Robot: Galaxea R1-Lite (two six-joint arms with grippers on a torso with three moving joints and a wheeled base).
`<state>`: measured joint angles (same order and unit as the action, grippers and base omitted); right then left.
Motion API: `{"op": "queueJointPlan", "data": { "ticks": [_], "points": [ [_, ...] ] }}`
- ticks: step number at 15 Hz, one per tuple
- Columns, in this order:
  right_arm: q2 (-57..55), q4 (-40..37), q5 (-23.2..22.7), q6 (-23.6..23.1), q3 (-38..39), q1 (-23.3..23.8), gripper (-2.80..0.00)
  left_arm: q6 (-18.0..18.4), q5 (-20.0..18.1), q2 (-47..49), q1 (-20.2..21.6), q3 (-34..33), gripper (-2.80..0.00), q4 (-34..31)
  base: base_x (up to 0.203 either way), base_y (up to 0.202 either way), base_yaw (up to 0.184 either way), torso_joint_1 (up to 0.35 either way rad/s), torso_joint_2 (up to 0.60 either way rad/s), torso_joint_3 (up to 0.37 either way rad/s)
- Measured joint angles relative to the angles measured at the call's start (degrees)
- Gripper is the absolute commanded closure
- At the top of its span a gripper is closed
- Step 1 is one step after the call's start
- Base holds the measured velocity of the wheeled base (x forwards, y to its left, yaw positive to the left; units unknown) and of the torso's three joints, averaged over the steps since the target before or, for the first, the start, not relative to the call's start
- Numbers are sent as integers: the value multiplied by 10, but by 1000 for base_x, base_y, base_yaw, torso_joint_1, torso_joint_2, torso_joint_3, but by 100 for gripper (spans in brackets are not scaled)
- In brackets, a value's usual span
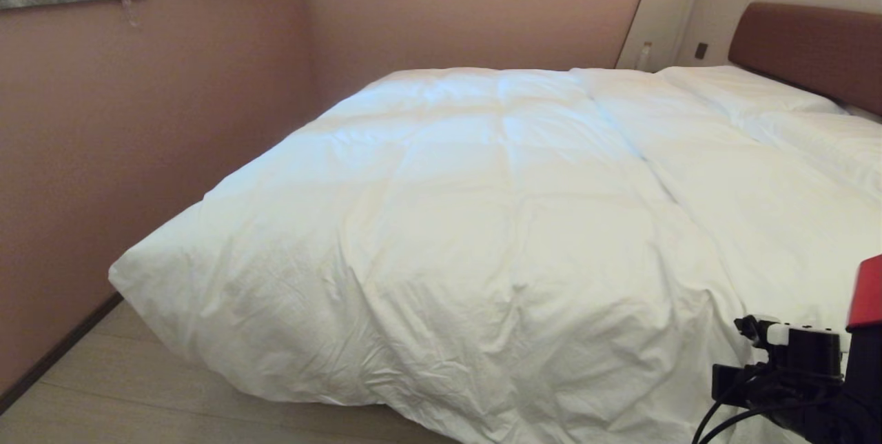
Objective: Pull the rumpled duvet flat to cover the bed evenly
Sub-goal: Flatten the corners of the folded blanket
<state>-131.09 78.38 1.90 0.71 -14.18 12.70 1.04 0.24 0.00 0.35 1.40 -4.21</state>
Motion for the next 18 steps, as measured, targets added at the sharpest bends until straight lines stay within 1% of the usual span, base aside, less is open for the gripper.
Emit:
{"op": "queueJointPlan", "data": {
  "ticks": [3,6,13,18],
  "points": [
    [-12,41,0,-2,-5,0,0,0,0,0,0,0,0,0,0,0,0,0,0,0],
    [-43,60,0,-11,-8,0,0,0,0,0,0,0,0,0,0,0,0,0,0,0],
    [-129,63,4,-40,-8,0,0,0,0,0,0,0,0,0,0,0,0,0,0,0],
    [-162,63,13,-54,-16,0,0,0,0,0,0,0,0,0,0,0,0,0,0,0]
  ]
}}
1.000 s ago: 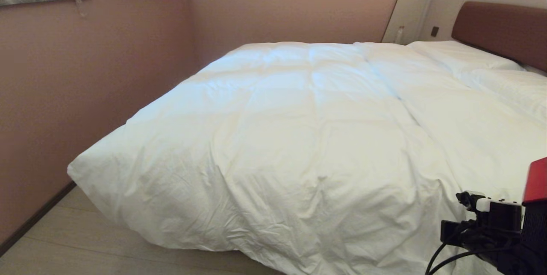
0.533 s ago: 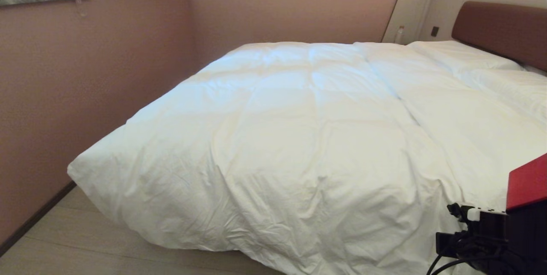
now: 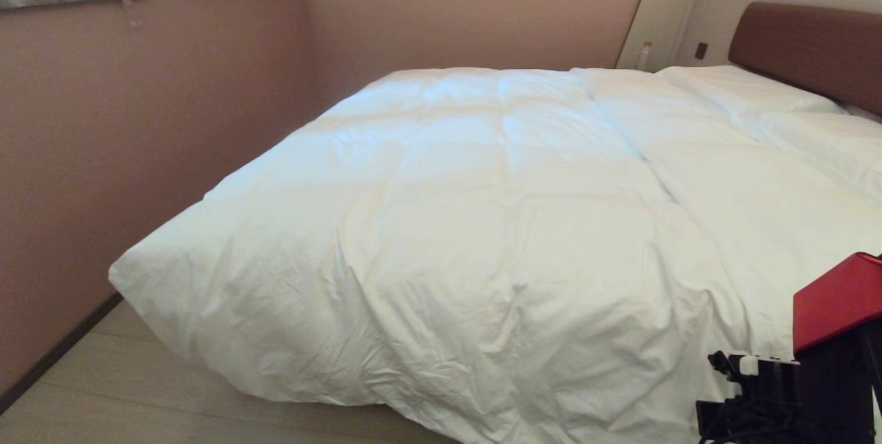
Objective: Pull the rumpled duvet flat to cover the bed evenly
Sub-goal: Flatten the corners of the folded blanket
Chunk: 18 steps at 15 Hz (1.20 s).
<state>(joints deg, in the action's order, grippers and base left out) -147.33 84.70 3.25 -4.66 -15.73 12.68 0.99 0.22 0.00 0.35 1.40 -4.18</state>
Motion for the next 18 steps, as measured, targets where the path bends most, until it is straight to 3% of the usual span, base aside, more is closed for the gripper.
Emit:
{"op": "queueJointPlan", "data": {
  "ticks": [10,18],
  "points": [
    [-6,-21,41,-29,33,-9,0,0,0,0,0,0,0,0,0,0,0,0,0,0],
    [-6,2,46,-13,82,-22,0,0,0,0,0,0,0,0,0,0,0,0,0,0]
  ]
}}
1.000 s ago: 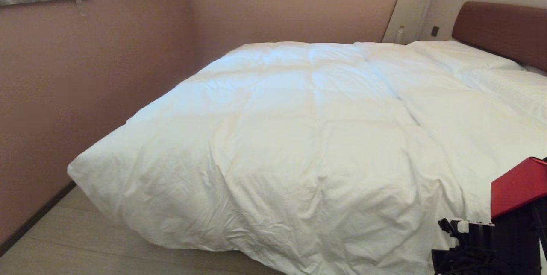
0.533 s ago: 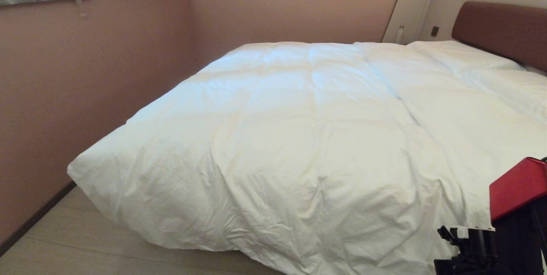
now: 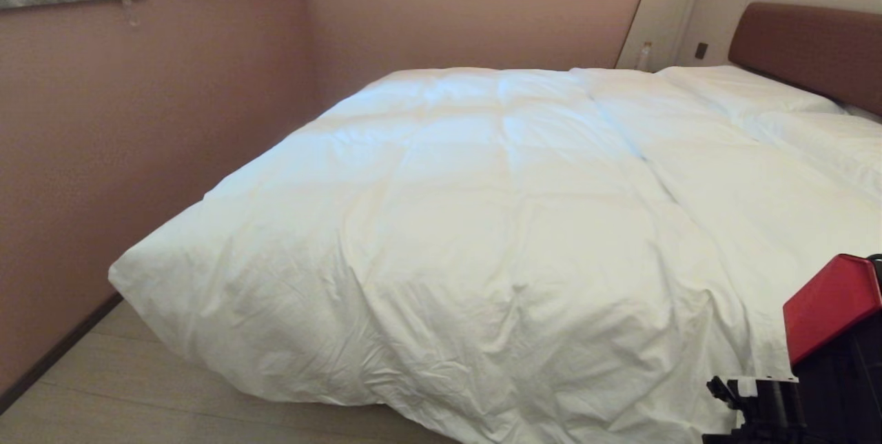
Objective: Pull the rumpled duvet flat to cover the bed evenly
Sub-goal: Flatten the corners of the folded blanket
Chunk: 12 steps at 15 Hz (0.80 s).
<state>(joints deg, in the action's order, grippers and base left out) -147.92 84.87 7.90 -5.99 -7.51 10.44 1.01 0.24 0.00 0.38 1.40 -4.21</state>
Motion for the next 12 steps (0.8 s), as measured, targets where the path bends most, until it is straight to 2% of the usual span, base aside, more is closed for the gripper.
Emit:
{"op": "queueJointPlan", "data": {
  "ticks": [12],
  "points": [
    [0,0,6,19,17,-13,0,0,0,0,0,0,0,0,0,0,0,0,0,0]
  ]
}}
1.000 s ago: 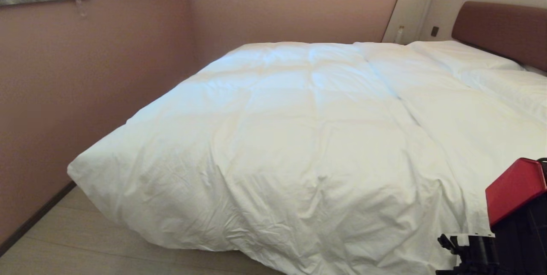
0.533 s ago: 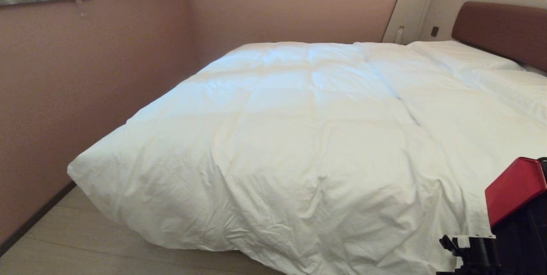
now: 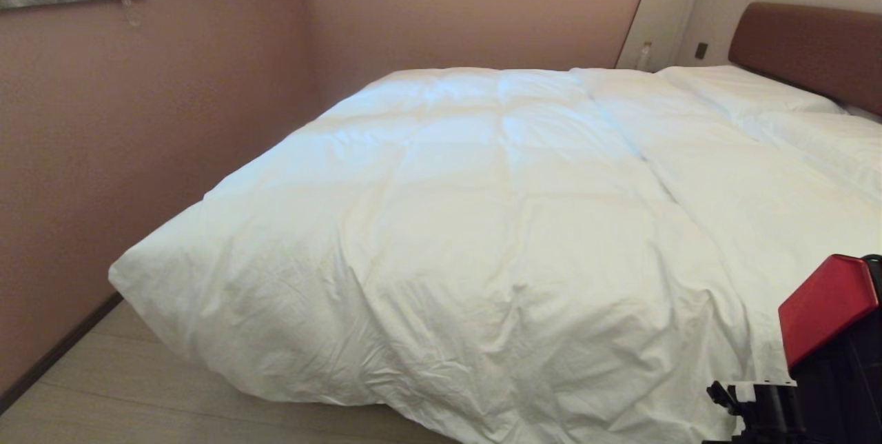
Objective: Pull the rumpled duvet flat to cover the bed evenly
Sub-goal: Flatten the corners of the folded blanket
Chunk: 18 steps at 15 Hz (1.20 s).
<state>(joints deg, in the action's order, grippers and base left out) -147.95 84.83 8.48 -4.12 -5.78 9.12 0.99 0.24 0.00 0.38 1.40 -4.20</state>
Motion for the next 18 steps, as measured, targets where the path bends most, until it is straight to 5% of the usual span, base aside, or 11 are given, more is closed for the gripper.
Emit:
{"op": "queueJointPlan", "data": {
  "ticks": [6,12,18],
  "points": [
    [104,10,-5,30,15,0,0,0,0,0,0,0,0,0,0,0,0,0,0,0],
    [377,5,14,34,8,-4,0,0,0,0,0,0,0,0,0,0,0,0,0,0],
    [561,-62,103,56,-252,-62,0,0,0,0,0,0,0,0,0,0,0,0,0,0]
  ]
}}
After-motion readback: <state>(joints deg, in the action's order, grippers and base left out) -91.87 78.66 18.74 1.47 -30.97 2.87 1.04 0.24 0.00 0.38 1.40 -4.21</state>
